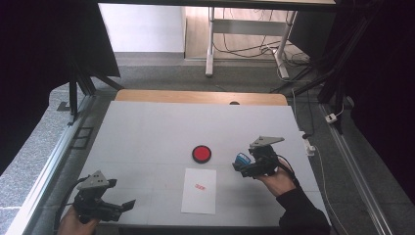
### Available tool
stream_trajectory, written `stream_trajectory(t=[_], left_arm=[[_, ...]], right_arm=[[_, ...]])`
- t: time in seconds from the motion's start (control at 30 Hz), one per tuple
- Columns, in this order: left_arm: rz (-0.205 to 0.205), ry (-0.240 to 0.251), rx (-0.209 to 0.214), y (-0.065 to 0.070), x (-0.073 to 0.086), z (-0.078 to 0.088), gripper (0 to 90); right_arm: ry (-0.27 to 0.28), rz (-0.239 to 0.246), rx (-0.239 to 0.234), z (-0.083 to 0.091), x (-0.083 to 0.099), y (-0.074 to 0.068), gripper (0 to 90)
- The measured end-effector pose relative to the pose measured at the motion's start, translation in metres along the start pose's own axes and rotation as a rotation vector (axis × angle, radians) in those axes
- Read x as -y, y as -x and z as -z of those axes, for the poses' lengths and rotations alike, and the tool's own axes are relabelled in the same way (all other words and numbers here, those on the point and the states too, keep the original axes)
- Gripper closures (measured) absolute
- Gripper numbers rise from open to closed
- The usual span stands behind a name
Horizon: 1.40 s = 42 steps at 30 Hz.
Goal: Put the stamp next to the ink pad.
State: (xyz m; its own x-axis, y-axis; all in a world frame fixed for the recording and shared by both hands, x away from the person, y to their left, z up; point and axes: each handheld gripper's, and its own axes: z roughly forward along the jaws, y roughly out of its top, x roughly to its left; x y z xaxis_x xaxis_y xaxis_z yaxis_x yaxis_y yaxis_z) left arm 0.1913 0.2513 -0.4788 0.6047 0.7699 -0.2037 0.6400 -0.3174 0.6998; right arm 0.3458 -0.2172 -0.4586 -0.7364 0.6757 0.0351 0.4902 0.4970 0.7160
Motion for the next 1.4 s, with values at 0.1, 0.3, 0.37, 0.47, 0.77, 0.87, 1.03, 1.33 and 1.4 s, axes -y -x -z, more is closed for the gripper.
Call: stream_trajectory(t=[0.1, 0.3, 0.37, 0.47, 0.77, 0.87, 1.03, 1.33, 1.4], left_arm=[[0.0, 0.0, 0.0, 0.0, 0.0, 0.0, 0.0], [-0.001, 0.0, 0.0, 0.0, 0.0, 0.0, 0.0], [0.0, 0.0, 0.0, 0.0, 0.0, 0.0, 0.0], [0.001, 0.0, 0.0, 0.0, 0.0, 0.0, 0.0], [0.006, 0.002, -0.002, 0.0, 0.001, 0.001, 0.0], [0.009, 0.003, -0.006, 0.0, 0.001, 0.001, 0.0], [0.017, 0.009, -0.008, -0.001, 0.002, 0.002, 0.0], [0.023, 0.013, -0.014, -0.001, 0.002, 0.003, 0.0], [0.022, 0.013, -0.015, 0.0, 0.002, 0.003, 0.0]], right_arm=[[0.001, -0.001, -0.001, 0.005, 0.002, -0.004, 7.5], [0.004, -0.019, 0.012, 0.017, 0.01, -0.008, 1.0], [0.017, -0.024, 0.016, 0.021, 0.013, -0.009, 0.0], [0.031, -0.027, 0.03, 0.028, 0.017, -0.011, 0.0], [0.058, -0.042, 0.056, 0.047, 0.03, -0.016, 0.0], [0.062, -0.053, 0.059, 0.053, 0.036, -0.018, 0.0], [0.067, -0.08, 0.076, 0.061, 0.045, -0.019, 0.0], [0.065, -0.112, 0.107, 0.072, 0.06, -0.021, 0.0], [0.063, -0.124, 0.112, 0.074, 0.064, -0.021, 0.0]])
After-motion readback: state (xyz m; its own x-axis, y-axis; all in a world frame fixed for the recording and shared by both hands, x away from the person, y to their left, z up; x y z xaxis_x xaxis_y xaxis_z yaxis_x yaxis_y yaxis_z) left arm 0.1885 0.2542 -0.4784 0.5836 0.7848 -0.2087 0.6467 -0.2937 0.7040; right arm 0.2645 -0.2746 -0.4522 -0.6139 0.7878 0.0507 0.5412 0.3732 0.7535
